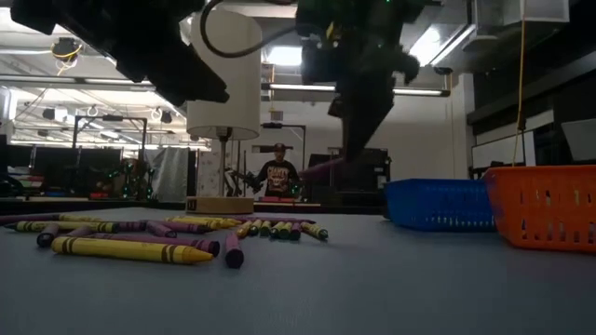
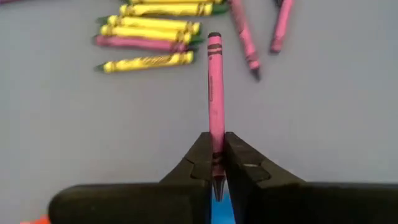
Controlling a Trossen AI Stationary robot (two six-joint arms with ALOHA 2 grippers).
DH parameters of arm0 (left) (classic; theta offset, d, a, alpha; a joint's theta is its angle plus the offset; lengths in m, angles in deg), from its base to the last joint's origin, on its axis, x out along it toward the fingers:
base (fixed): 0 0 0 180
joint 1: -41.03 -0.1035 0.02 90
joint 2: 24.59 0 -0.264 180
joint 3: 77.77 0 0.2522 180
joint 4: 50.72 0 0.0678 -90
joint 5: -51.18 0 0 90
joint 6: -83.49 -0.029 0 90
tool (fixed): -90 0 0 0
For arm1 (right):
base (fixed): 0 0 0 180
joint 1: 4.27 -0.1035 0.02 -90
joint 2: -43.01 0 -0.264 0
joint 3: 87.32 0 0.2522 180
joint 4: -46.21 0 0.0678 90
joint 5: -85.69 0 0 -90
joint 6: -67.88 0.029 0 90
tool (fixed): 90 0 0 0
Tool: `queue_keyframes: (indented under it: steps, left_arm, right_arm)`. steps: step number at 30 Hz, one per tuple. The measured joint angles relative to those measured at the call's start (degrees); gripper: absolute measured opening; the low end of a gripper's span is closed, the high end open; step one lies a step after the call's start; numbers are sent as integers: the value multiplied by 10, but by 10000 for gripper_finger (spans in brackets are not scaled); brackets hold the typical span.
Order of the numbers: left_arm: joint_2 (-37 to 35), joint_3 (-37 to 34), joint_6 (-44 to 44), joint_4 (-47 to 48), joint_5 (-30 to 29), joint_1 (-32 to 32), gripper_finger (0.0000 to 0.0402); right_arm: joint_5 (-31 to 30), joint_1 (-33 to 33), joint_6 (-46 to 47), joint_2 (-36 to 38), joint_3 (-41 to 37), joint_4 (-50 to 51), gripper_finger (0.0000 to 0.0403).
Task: Sort crayons
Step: Put the purple crayon into the orange bin
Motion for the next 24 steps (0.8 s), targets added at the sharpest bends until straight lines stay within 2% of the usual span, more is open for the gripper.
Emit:
queue_keyframes:
  steps: [8,16,20,24]
  left_arm:
    - [0,0,0,-1,-2,0,108]
    - [0,0,0,-1,-2,0,108]
    - [0,0,0,0,-2,0,108]
    - [0,0,0,0,-2,0,108]
  right_arm:
    - [70,-1,26,1,45,113,12]
    - [64,-24,36,36,46,164,11]
    - [61,-53,48,76,42,179,11]
    - [33,-92,84,133,7,175,11]
